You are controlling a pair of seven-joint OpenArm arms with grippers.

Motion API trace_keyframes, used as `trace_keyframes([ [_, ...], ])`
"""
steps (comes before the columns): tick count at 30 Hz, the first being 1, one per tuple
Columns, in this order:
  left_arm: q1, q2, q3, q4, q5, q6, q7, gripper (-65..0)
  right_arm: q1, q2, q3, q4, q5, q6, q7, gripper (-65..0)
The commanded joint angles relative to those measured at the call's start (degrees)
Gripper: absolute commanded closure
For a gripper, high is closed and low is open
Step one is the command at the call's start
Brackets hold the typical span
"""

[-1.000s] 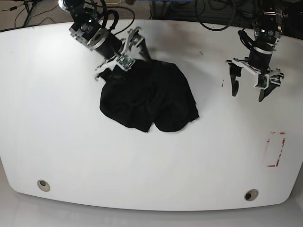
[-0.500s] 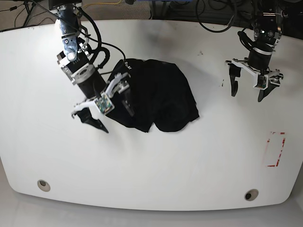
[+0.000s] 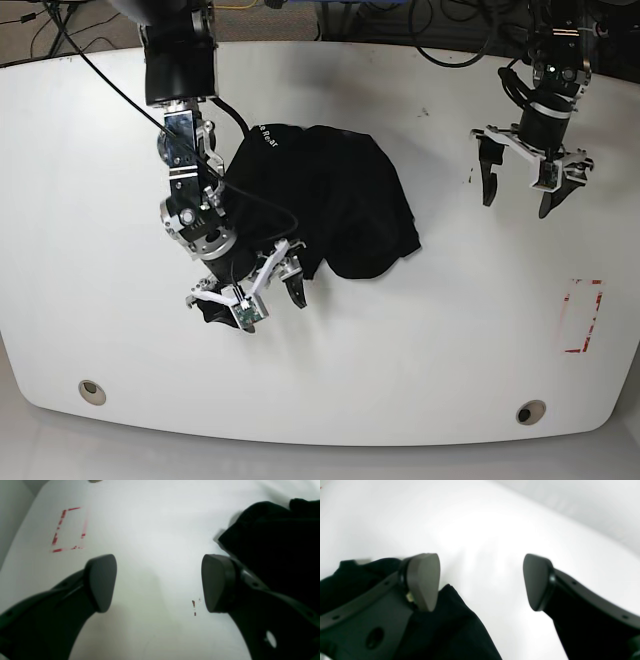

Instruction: Layout the t-shirt on the table in an organized manner, then fold the t-shirt properly

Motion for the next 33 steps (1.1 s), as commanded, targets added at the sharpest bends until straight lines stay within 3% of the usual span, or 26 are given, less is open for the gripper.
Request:
trace_keyframes([
  [1,-0.13,-0.48,-0.34,1.03,-0.29,0.52,-1.72,-50.4,3.46,-0.95,0.07,-3.06,0.4,-0.13,1.45,-48.7],
  [20,-0.04,-0.48,-0.43,-1.52,-0.29,0.52,-1.72,-50.4,7.07,-3.24,0.07,-23.72,0.49,-0.13,4.0,-48.7],
  [33,-0.04,-0.48,-0.52,-3.28,-0.29,0.52,-1.72,-50.4,3.82,-3.5,-0.19,-26.0,0.49,-0.13,6.72,-48.2],
])
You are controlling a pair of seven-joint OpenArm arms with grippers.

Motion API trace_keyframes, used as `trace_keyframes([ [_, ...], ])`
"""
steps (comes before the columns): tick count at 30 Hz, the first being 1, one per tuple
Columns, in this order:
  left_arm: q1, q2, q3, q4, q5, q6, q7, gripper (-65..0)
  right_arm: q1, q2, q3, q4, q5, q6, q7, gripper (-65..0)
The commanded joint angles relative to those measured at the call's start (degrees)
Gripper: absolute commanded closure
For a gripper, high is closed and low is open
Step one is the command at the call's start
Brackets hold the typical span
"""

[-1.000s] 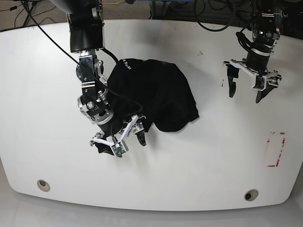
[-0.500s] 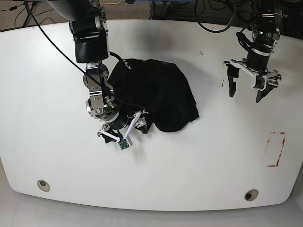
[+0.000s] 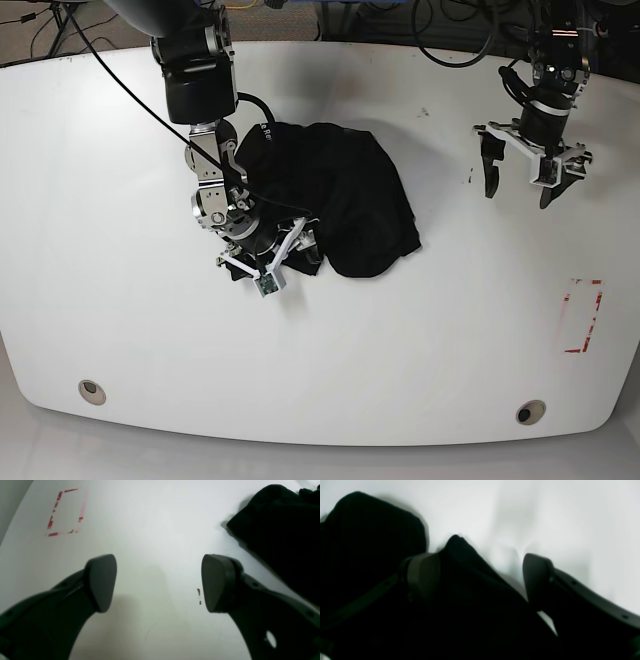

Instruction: Layout the t-shirt on the table in an organized manner, then fold the t-shirt properly

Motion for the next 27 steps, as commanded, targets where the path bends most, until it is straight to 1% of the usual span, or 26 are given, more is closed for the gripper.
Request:
trace_keyframes([
  [1,-0.1,-0.42,-0.41,0.33,-0.38,0.3,-1.54,-50.4,0.43,-0.07,-0.02,0.68,0.14,0.09,0.14,-48.2],
  [4,-0.19,-0.42,-0.59,0.15,-0.38,0.3,-1.54,-50.4,-0.1,-0.07,-0.02,0.68,0.14,0.09,0.23,-46.9],
  [5,-0.19,-0.42,-0.59,0.15,-0.38,0.3,-1.54,-50.4,-0.28,-0.07,-0.02,0.68,0.05,0.09,0.23,-44.1],
  [8,-0.19,-0.42,-0.59,0.15,-0.38,0.3,-1.54,-50.4,-0.28,-0.07,-0.02,0.86,0.05,0.27,0.23,-30.1],
  [9,-0.19,-0.42,-0.59,0.15,-0.38,0.3,-1.54,-50.4,-0.28,-0.07,-0.02,0.95,0.05,0.79,0.23,-22.7],
  [10,-0.19,-0.42,-0.5,0.15,-0.38,0.3,-1.54,-50.4,-0.28,-0.07,-0.02,1.03,0.05,1.23,0.23,-17.8],
  [12,-0.28,-0.42,-0.32,0.15,-0.38,0.3,-1.54,-50.4,-0.19,-0.07,-0.1,1.74,-0.03,2.64,-0.03,-2.7],
  [13,-0.28,-0.42,-0.32,0.15,-0.38,0.3,-1.54,-50.4,-0.19,-0.07,-0.1,2.35,-0.12,2.99,-0.12,0.0],
  [15,-0.28,-0.42,-0.23,0.15,-0.38,0.3,-1.54,-50.4,-0.28,-0.07,-0.1,4.73,-0.21,3.25,-0.21,-0.2],
  [17,-0.54,-0.42,-0.23,0.15,-0.38,0.3,-1.54,-50.4,-0.54,0.02,-0.1,7.63,-0.3,3.17,-0.38,-2.7],
  [24,-1.95,-0.42,-0.23,-0.47,-0.29,0.3,-1.54,-50.4,-1.86,0.46,-0.1,22.22,-0.39,3.25,-5.66,-1.0],
  [27,-2.21,-0.42,-0.23,-0.91,-0.29,0.3,-1.54,-50.4,-1.24,1.51,-0.19,28.64,-0.39,3.25,-8.12,-1.0],
])
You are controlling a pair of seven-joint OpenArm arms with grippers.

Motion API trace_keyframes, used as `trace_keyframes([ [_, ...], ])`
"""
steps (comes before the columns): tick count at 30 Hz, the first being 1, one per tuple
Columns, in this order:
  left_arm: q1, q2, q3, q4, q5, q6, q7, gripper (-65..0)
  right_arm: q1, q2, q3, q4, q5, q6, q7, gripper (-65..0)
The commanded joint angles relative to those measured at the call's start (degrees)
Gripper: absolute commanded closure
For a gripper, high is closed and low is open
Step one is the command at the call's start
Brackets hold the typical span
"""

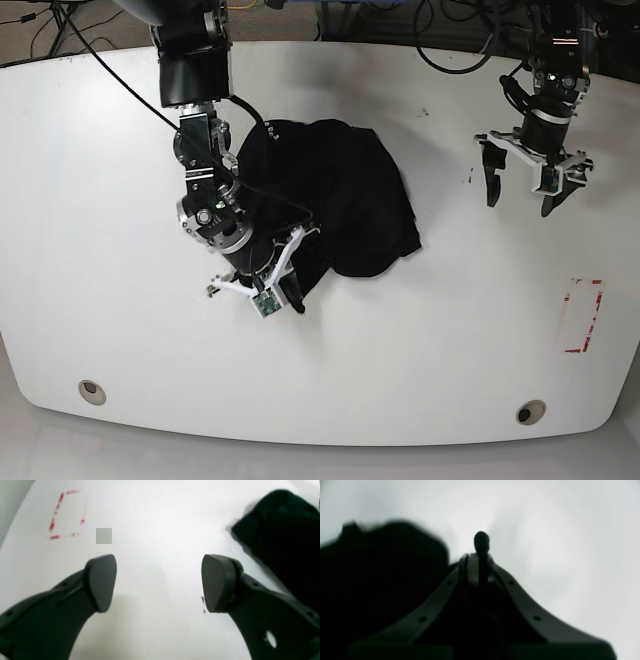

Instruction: Layout the t-shirt on the table in an organized manner, then fold the t-shirt properly

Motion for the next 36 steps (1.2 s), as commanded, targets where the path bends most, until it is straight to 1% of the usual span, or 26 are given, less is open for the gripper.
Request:
trace_keyframes([
  [1,-0.01,-0.39,-0.26,0.36,-0.29,0.3,-1.37,-50.4,2.56,0.64,-0.08,6.44,0.62,-0.16,-0.06,-1.0],
  [6,-0.01,-0.39,-0.26,0.27,-0.29,0.3,-1.37,-50.4,5.64,0.9,-0.08,13.56,0.62,-0.16,-3.93,-1.0],
  [9,-0.09,-0.39,-0.26,0.27,-0.29,0.3,-1.37,-50.4,8.1,2.14,-0.08,16.47,0.62,-0.16,-5.16,-1.0],
  [14,-0.18,-0.39,-0.26,0.27,-0.38,0.3,-1.37,-50.4,12.76,2.93,-0.08,18.31,0.62,-0.16,-5.69,-1.1],
  [18,-1.06,-0.39,-0.26,0.27,-0.38,0.3,-1.37,-50.4,17.42,4.24,-0.08,19.89,0.62,-0.16,-8.5,-1.1],
  [25,-1.24,-0.39,-0.52,0.27,-0.38,0.3,-1.37,-50.4,26.74,4.42,-0.08,23.32,0.71,-0.07,-13.16,-1.3],
  [33,-1.24,-0.39,-0.52,0.45,-0.38,0.3,-1.37,-50.4,35.88,4.16,-0.26,23.94,0.71,-0.07,-14.65,-1.3],
  [36,-1.94,-0.39,-0.43,0.45,-0.47,0.3,-1.37,-50.4,39.13,4.24,-2.1,23.85,0.71,-0.07,-14.74,-1.3],
])
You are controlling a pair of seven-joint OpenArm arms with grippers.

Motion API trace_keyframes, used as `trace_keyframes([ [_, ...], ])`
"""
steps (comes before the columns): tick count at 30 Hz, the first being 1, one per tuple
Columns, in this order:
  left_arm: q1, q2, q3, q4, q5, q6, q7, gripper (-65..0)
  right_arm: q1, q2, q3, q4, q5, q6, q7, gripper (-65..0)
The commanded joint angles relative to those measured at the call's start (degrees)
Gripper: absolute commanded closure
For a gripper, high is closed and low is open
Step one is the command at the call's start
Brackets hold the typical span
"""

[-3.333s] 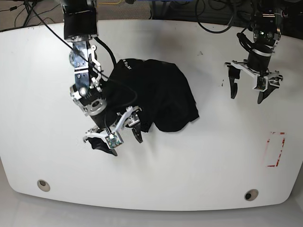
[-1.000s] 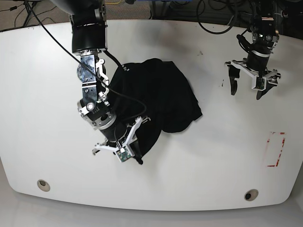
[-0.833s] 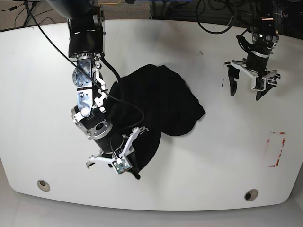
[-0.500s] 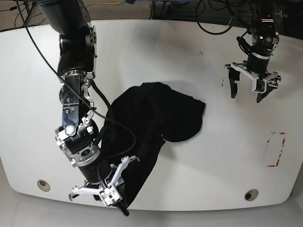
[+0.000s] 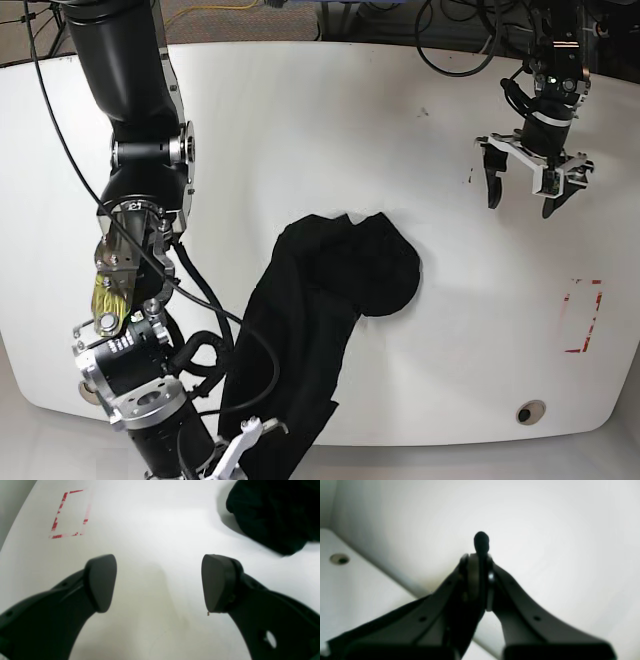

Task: Layout the t-shirt on the table in an organized manner, then fold the t-shirt properly
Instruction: 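Drag the t-shirt away from the robot with the right gripper, then grasp the opposite end of the t-shirt with the left gripper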

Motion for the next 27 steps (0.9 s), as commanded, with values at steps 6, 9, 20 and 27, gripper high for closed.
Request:
trace_keyframes([
  [6,-2.47,0.29,0.93,1.15,-1.96,0.32,-1.78,-50.4,6.23,0.0,-2.75,0.72,0.4,-0.26,1.63,-1.3],
  [9,-4.32,0.64,2.69,0.97,-4.86,0.32,-1.61,-50.4,6.32,0.0,-3.8,0.72,0.4,-0.26,1.63,-1.3],
  [20,-14.78,2.22,10.07,-2.63,-13.3,0.32,10.96,-50.6,7.37,-0.26,-6.0,0.55,0.4,-0.26,1.63,-1.3],
  [27,-19.88,5.3,13.5,-11.07,-13.21,0.32,10.96,-50.6,7.46,-1.4,-6.09,0.64,0.4,-0.26,1.63,-1.3],
])
